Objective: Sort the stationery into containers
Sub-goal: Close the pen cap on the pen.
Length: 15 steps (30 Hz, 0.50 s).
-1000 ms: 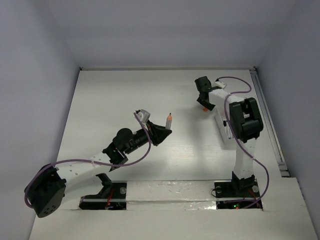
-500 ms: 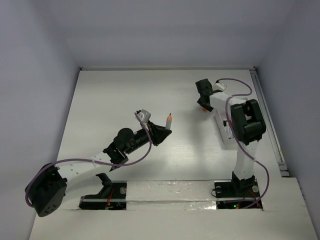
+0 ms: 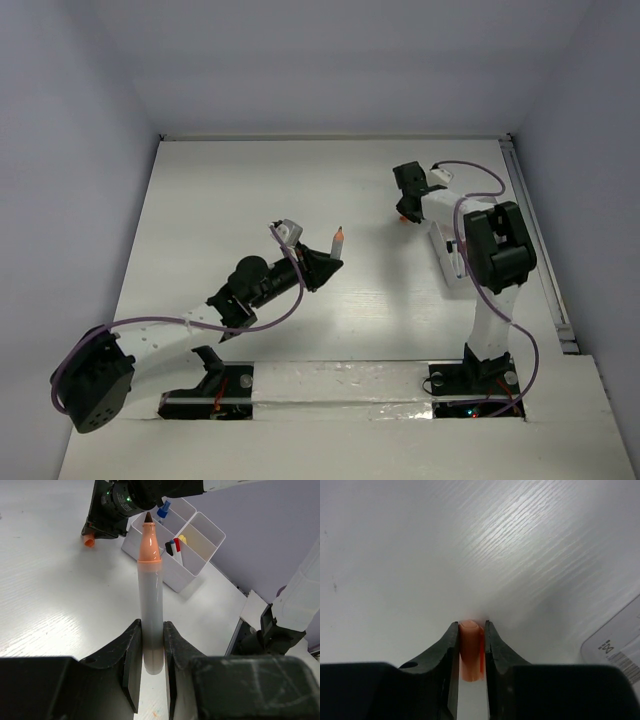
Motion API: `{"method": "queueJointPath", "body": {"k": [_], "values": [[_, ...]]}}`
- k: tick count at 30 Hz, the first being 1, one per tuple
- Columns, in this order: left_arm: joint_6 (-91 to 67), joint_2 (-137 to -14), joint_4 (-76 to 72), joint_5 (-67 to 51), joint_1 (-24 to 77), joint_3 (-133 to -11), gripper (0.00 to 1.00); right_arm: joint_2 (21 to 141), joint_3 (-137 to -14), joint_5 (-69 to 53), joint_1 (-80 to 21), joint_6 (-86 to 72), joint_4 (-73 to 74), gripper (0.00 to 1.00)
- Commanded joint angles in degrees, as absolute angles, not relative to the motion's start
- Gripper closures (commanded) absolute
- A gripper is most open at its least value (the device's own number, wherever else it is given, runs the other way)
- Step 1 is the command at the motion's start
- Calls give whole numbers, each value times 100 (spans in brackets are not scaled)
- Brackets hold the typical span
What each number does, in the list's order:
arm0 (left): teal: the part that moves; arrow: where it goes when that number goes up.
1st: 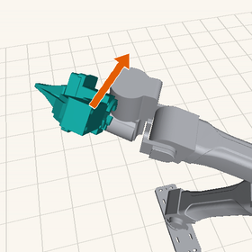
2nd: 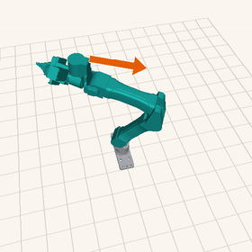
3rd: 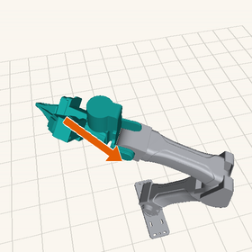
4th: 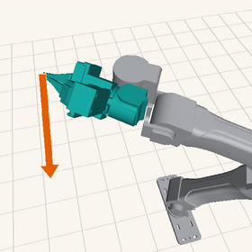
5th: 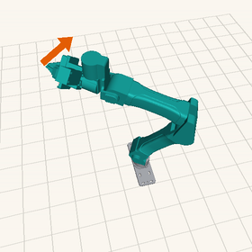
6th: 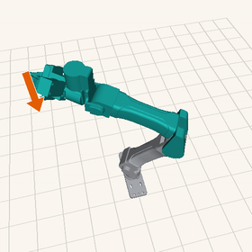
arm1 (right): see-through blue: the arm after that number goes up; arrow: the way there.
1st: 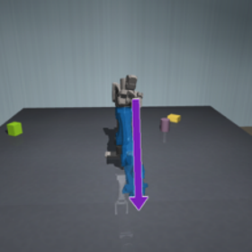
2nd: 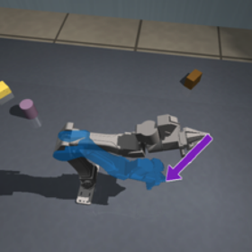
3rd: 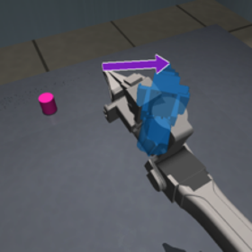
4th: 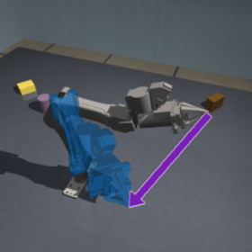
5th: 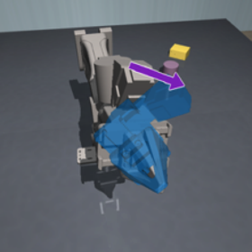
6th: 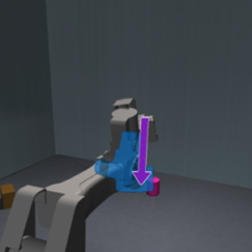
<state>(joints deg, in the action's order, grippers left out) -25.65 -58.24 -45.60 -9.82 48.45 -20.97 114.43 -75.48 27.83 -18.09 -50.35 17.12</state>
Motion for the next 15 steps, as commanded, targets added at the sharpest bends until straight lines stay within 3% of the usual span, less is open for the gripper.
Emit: {"method": "queueJointPath", "body": {"k": [1,6,15], "values": [[-2443,-5853,-4807,-940,4878,-2197,100,11321,-7234,2496,-1890,-4975,1583,86],[-2434,-5976,-4930,-1072,4878,-2197,100,10707,-6533,2269,-1951,-4466,547,95],[-2671,-6284,-5291,-1476,4878,-2373,100,8545,-5564,1232,-2470,-3287,-1247,97]]}}
